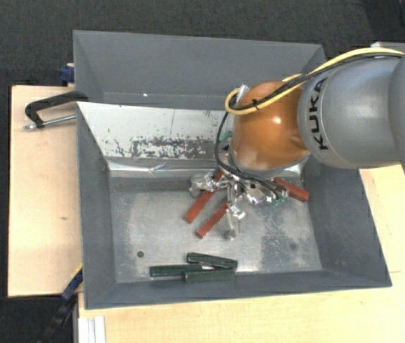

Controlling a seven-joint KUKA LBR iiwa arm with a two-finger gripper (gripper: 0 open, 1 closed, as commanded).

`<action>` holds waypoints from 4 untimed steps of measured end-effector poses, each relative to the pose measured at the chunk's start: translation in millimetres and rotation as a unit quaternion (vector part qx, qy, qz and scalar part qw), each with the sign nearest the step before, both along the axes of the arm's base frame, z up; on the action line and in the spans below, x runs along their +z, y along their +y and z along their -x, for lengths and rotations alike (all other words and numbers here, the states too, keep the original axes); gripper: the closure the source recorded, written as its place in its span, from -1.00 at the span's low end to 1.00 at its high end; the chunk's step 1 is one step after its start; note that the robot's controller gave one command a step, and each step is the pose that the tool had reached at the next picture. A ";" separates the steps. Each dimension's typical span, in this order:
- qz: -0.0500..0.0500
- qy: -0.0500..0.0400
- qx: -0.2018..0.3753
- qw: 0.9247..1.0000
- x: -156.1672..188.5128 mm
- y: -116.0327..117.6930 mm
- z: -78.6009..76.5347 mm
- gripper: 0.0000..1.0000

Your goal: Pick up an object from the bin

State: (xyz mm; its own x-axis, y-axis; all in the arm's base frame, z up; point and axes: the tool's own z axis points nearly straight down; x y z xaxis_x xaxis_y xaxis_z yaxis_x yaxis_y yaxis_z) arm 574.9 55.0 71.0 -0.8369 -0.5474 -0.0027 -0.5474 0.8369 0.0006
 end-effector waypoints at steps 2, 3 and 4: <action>0.000 -0.002 0.093 0.996 -2.5 -0.5 0.0 1.00; 0.000 0.000 0.100 0.995 0.6 -0.2 0.6 1.00; 0.000 0.001 0.094 0.996 11.0 0.0 1.1 1.00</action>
Offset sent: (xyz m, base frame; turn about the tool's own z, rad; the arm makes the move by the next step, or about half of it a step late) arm 0.0000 0.0000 0.0000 0.0000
